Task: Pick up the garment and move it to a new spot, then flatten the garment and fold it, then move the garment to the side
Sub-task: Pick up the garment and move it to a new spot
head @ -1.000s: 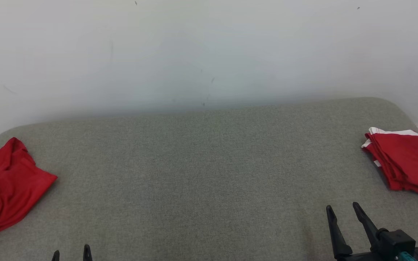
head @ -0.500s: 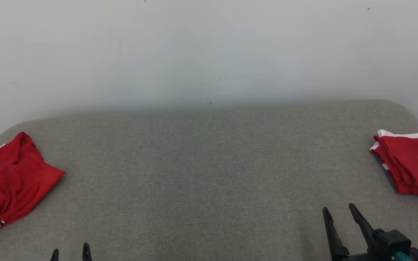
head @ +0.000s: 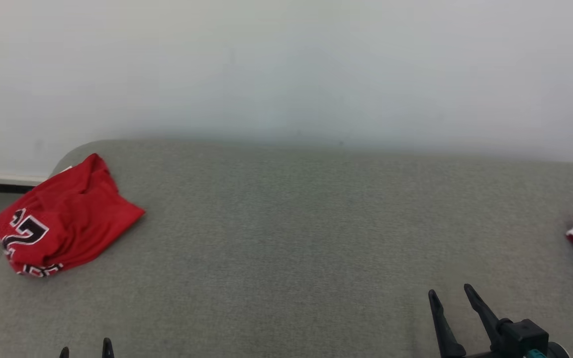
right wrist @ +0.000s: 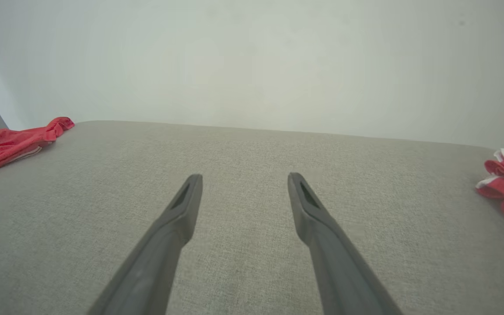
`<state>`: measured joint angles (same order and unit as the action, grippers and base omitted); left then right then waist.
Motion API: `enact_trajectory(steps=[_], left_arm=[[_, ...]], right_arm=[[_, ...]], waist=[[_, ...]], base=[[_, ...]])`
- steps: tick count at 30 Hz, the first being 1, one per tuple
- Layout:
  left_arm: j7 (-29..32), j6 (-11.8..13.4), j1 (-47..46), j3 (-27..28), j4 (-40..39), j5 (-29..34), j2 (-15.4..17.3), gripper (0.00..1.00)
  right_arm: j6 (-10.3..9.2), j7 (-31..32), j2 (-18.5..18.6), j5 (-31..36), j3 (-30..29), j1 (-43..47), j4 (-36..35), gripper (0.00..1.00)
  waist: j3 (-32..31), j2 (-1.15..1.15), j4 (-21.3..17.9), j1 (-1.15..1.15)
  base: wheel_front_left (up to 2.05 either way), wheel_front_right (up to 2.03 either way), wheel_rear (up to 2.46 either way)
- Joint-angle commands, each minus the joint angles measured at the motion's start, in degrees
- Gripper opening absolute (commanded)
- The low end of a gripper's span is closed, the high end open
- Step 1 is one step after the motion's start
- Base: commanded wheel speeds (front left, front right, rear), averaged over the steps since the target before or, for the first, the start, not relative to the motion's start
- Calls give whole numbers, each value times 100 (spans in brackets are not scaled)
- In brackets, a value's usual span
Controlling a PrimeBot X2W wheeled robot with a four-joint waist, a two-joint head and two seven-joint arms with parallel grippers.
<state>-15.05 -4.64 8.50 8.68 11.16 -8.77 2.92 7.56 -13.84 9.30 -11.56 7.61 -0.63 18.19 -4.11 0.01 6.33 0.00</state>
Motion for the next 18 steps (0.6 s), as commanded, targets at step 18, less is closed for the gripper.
enact_trajectory(steps=[18], left_arm=[[-18, -53, 282, 229, -149, 162, -6, 100]], right_arm=[[-16, -85, -166, -110, 349, -87, 154, 100]], waist=[[-75, -1, 1520, 0]], base=[[0, 0, 0]])
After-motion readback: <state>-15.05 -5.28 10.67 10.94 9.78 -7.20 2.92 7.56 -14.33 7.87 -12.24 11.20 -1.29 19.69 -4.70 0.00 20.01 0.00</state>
